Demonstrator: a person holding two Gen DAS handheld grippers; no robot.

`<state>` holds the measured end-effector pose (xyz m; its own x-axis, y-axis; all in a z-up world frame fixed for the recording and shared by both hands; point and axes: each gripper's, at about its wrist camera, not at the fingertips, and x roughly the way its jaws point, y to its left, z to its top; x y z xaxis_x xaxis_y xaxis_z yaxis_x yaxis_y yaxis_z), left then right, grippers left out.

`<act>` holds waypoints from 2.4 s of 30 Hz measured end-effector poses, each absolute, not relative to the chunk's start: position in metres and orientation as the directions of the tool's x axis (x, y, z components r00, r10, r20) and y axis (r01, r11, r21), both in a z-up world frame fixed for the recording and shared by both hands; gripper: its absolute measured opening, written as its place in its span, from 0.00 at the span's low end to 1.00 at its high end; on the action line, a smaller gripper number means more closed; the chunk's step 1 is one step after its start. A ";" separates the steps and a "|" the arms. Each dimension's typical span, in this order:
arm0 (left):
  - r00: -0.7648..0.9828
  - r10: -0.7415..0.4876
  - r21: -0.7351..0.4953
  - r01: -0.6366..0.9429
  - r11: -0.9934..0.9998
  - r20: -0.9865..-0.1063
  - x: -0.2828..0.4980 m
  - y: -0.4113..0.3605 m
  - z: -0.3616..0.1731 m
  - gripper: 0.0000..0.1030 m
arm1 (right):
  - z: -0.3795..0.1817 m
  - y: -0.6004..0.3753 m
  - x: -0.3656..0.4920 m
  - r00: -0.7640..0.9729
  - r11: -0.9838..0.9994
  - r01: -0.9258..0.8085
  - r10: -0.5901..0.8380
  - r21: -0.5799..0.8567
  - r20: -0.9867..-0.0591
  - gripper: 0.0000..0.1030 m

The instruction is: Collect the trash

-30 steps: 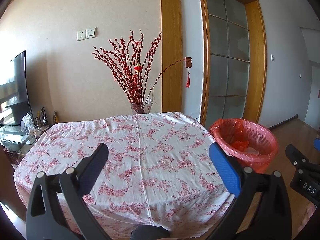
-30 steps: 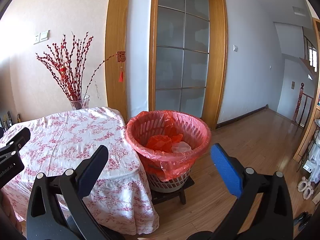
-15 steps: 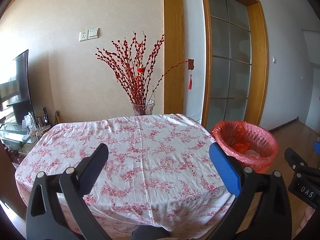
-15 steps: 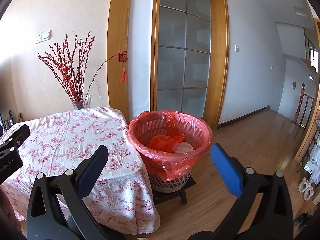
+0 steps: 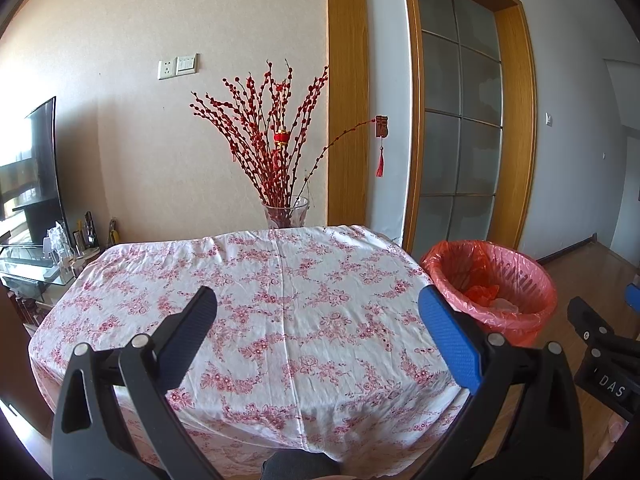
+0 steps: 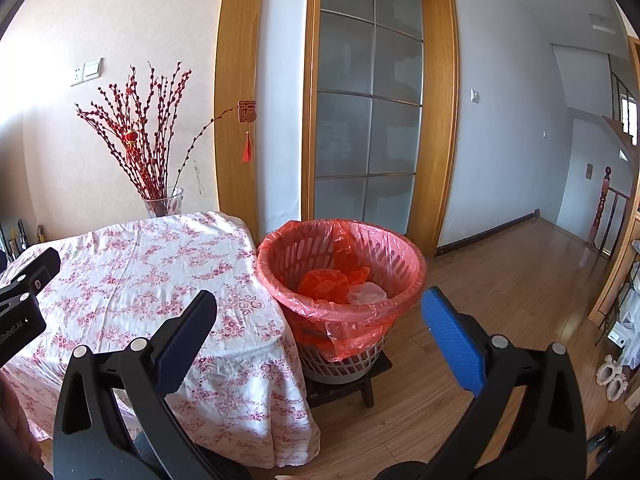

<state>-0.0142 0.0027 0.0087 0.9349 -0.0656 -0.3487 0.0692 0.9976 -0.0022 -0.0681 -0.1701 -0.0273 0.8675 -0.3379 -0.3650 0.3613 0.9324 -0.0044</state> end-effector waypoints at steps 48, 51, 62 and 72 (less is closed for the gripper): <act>0.929 -0.065 -0.004 0.068 0.998 -0.365 -0.012 0.004 0.002 0.96 | -0.028 -0.170 -0.069 0.867 0.932 0.362 -0.337 -0.003 -0.367 0.98; 0.927 -0.066 -0.005 0.069 0.998 -0.368 -0.011 0.004 0.002 0.96 | -0.029 -0.169 -0.070 0.867 0.932 0.361 -0.337 -0.003 -0.366 0.98; 0.923 -0.066 -0.011 0.067 0.998 -0.380 -0.009 0.006 0.002 0.96 | -0.028 -0.169 -0.069 0.867 0.932 0.362 -0.337 -0.003 -0.367 0.98; 0.918 -0.069 -0.014 0.069 0.998 -0.390 -0.007 0.006 0.000 0.96 | -0.029 -0.169 -0.069 0.866 0.932 0.363 -0.338 -0.003 -0.367 0.98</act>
<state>-0.0073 0.0062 0.0000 0.9183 -0.0687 -0.3899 0.0687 0.9975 -0.0140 -0.0688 -0.1686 -0.0285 0.8663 -0.3384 -0.3675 0.3627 0.9319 -0.0032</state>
